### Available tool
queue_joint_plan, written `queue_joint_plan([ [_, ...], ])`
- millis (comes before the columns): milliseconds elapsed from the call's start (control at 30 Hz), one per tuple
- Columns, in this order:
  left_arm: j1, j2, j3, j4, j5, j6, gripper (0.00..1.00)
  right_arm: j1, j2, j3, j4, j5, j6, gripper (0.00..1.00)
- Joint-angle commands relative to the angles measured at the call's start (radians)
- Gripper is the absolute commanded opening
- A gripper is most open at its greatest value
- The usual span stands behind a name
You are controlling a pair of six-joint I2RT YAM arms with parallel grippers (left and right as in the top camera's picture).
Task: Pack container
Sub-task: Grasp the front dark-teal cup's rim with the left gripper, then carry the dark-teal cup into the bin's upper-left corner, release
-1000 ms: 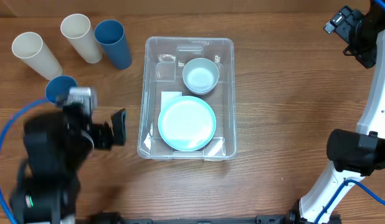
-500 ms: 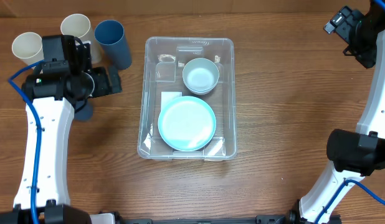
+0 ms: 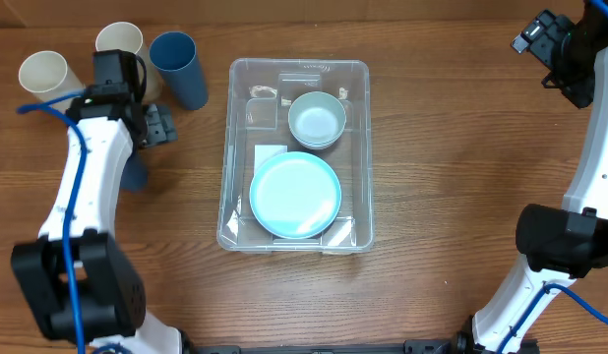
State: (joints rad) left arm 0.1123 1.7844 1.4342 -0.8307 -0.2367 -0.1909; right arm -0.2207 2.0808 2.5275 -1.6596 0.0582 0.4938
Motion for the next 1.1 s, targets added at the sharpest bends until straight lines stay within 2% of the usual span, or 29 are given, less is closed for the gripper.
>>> queue_joint_plan([
  [0,0.004,0.022,0.016,-0.002,-0.021,-0.027,0.71,0.002,-0.018,0.019,0.005,0.008,0.005,1.0],
  [33,0.004,0.017,0.017,-0.003,-0.021,-0.027,0.57,0.002,-0.018,0.019,0.005,0.008,0.005,1.0],
  [67,0.004,0.01,0.018,-0.005,-0.021,-0.027,0.5,0.002,-0.018,0.019,0.005,0.008,0.005,1.0],
  [100,0.004,-0.001,0.023,-0.014,-0.021,-0.027,0.34,0.002,-0.018,0.019,0.005,0.008,0.005,1.0],
  [167,0.004,-0.021,0.042,-0.039,-0.018,-0.031,0.16,0.002,-0.018,0.019,0.005,0.008,0.005,1.0],
  [233,0.004,-0.037,0.08,-0.083,-0.017,-0.053,0.07,0.002,-0.018,0.019,0.005,0.008,0.005,1.0],
  [300,0.004,-0.048,0.155,-0.161,-0.01,-0.062,0.04,0.002,-0.018,0.019,0.005,0.008,0.005,1.0],
  [433,-0.007,-0.053,0.315,-0.324,0.016,-0.078,0.04,0.002,-0.018,0.019,0.005,0.008,0.005,1.0],
  [533,-0.037,-0.064,0.448,-0.431,0.076,-0.069,0.04,0.002,-0.018,0.019,0.005,0.008,0.005,1.0],
  [567,-0.064,-0.077,0.494,-0.45,0.136,-0.023,0.04,0.002,-0.018,0.019,0.005,0.008,0.005,1.0],
  [633,-0.121,-0.1,0.542,-0.447,0.239,0.069,0.04,0.002,-0.018,0.019,0.005,0.008,0.005,1.0],
  [700,-0.233,-0.124,0.602,-0.414,0.309,0.154,0.04,0.002,-0.018,0.019,0.005,0.008,0.005,1.0],
  [767,-0.399,-0.128,0.672,-0.349,0.274,0.195,0.04,0.002,-0.018,0.019,0.005,0.008,0.005,1.0],
  [867,-0.541,-0.123,0.686,-0.252,0.156,0.195,0.04,0.002,-0.018,0.019,0.005,0.008,0.005,1.0],
  [967,-0.625,-0.088,0.686,-0.175,0.121,0.204,0.04,0.002,-0.018,0.019,0.005,0.008,0.005,1.0],
  [1067,-0.644,-0.035,0.686,-0.164,0.119,0.191,0.04,0.002,-0.018,0.019,0.005,0.008,0.005,1.0],
])
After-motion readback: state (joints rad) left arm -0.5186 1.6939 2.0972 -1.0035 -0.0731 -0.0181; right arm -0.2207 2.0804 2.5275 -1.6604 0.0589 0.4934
